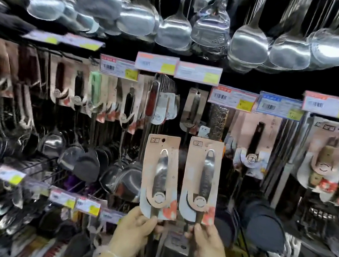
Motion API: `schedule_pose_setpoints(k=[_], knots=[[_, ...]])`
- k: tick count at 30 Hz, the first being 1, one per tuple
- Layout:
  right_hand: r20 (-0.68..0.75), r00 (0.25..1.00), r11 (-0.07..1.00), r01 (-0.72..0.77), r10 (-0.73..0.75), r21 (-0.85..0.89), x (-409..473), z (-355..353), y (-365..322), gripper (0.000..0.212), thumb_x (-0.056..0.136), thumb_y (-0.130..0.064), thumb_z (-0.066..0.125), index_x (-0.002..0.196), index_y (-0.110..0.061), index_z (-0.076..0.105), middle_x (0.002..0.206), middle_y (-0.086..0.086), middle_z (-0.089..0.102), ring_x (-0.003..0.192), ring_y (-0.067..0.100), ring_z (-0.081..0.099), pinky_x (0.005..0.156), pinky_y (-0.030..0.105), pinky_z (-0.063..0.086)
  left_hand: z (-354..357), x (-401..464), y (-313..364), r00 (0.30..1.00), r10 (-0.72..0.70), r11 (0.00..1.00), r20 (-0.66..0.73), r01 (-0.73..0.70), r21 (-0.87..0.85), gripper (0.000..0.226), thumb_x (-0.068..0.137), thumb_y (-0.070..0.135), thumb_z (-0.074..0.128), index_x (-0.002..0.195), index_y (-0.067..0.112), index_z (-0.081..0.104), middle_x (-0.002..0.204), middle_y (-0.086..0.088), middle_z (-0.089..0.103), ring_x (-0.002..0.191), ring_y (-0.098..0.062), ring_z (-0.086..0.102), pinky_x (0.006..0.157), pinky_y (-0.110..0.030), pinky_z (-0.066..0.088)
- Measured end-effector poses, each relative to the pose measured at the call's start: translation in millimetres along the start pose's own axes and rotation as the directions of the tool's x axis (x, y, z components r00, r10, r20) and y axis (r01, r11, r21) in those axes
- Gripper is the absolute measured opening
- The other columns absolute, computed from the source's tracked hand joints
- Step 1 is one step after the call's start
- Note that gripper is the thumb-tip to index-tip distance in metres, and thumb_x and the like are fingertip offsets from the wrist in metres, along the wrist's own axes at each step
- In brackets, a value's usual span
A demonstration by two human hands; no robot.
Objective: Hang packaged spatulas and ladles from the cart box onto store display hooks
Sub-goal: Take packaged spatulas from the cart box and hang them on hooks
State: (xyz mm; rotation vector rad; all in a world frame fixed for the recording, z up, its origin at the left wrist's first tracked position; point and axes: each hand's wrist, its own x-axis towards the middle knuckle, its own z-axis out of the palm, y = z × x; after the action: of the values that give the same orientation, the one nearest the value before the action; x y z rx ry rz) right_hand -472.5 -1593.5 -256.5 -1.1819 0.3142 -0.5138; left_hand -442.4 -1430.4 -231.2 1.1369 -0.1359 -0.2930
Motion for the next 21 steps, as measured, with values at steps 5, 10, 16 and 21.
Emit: schedule_pose_setpoints(k=[5,10,16,21], knots=[[0.051,0.999,0.996,0.015,-0.01,-0.092,6.9,25.5,-15.7,0.021,0.093,-0.004,0.05,0.11,-0.016,0.057,0.068,0.001,0.066,0.062,0.014,0.061,0.06,0.022,0.051,-23.8,0.9,8.2,0.995,0.011,1.0,-0.098,-0.013,-0.024,0.011,0.088,-0.003,0.054,0.095,0.005,0.059,0.056,-0.009,0.066,0.052,-0.015,0.066,0.065,-0.03,0.054],[0.109,0.989,0.981,0.116,-0.1,-0.155,20.8,63.8,-50.3,0.013,0.095,-0.008,0.047,0.1,-0.014,0.058,0.078,0.003,0.061,0.066,0.013,0.058,0.065,0.027,0.047,-24.5,15.7,27.5,0.996,0.046,0.999,-0.08,-0.045,0.015,0.014,0.089,-0.001,0.053,0.093,0.011,0.059,0.061,-0.001,0.071,0.057,-0.012,0.067,0.055,-0.024,0.052],[0.137,0.963,0.965,0.246,-0.233,-0.086,39.2,107.7,-80.5,0.018,0.096,-0.004,0.045,0.096,-0.017,0.058,0.077,0.001,0.058,0.065,0.013,0.056,0.071,0.024,0.047,-28.1,34.6,53.6,0.997,0.072,0.997,-0.013,-0.072,0.005,0.015,0.089,-0.005,0.051,0.103,-0.002,0.056,0.072,-0.012,0.067,0.059,-0.016,0.063,0.06,-0.026,0.055],[0.099,0.959,0.959,0.274,-0.267,-0.068,51.9,126.0,-86.8,0.024,0.096,-0.006,0.045,0.086,-0.023,0.058,0.071,-0.005,0.061,0.062,0.011,0.057,0.064,0.021,0.046,-37.8,42.0,63.9,0.995,0.089,0.996,0.036,-0.089,0.009,0.017,0.089,-0.006,0.051,0.098,0.006,0.059,0.062,-0.005,0.07,0.056,-0.016,0.063,0.058,-0.024,0.057]])
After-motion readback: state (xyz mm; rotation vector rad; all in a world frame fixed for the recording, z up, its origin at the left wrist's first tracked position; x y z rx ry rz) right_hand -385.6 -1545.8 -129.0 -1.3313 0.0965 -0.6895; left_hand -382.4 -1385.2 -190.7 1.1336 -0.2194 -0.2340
